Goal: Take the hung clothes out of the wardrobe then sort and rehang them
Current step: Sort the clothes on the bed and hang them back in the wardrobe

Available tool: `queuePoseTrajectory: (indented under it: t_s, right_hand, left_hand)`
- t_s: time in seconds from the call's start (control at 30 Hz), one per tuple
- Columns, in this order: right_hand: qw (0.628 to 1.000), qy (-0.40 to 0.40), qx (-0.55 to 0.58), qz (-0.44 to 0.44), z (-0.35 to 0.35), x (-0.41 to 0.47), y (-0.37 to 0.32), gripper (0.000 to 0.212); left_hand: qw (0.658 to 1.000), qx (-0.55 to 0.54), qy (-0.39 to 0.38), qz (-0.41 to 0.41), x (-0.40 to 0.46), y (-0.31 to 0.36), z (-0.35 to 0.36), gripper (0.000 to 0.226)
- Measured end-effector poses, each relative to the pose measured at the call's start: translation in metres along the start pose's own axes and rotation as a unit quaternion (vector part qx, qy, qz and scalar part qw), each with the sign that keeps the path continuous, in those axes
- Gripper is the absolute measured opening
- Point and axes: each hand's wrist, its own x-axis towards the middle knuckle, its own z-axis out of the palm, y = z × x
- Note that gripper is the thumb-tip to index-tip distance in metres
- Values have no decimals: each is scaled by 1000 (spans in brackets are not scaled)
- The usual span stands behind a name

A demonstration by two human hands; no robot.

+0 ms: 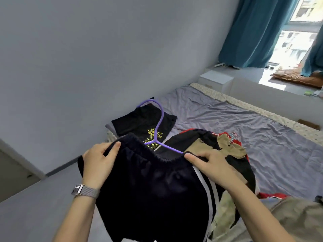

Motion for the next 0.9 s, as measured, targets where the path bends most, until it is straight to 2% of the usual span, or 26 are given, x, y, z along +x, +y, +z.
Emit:
queuePoseTrajectory:
  t_s: [0.07,0.17,0.23,0.3,0.37,0.4,0.47,0.53,0.6,0.8,0.9]
  right_hand:
    - [1000,-14,1,2,29,22,-19,70]
    - [999,-40,31,0,74,58,-41,78]
    - [997,-54,50,0,104,84,-53,77]
    - [996,-64,69,1,131,109,-68,72]
    - [994,-64,88,-1,154,133,-81,80]
    - [994,-59,94,0,164,145,-87,87]
    - [993,-52,107,2,182,168,-98,97]
    - [991,-49,121,2,193,192,-110,101]
    - [991,-40,130,-2,200,216,-119,97]
    - [993,-37,114,7,219,298,-121,67]
    - [994,-41,103,14,240,346,-112,69]
  left_hand:
    - [999,28,29,-32,9,-36,-25,55]
    - [995,59,35,-70,22,-93,-55,37]
    - [993,91,38,-64,32,-127,-70,36]
    - [992,109,33,-61,44,-155,-85,25]
    - [993,108,12,-45,59,-175,-99,12]
    - [993,117,-4,-26,67,-185,-105,16]
    - [989,144,-24,6,87,-204,-112,37]
    - [991,134,-12,-7,110,-218,-113,42]
    - [993,111,1,-26,138,-226,-109,37]
    - [996,57,-19,-66,238,-264,-70,14]
    - [996,58,-27,-66,286,-287,-47,12]
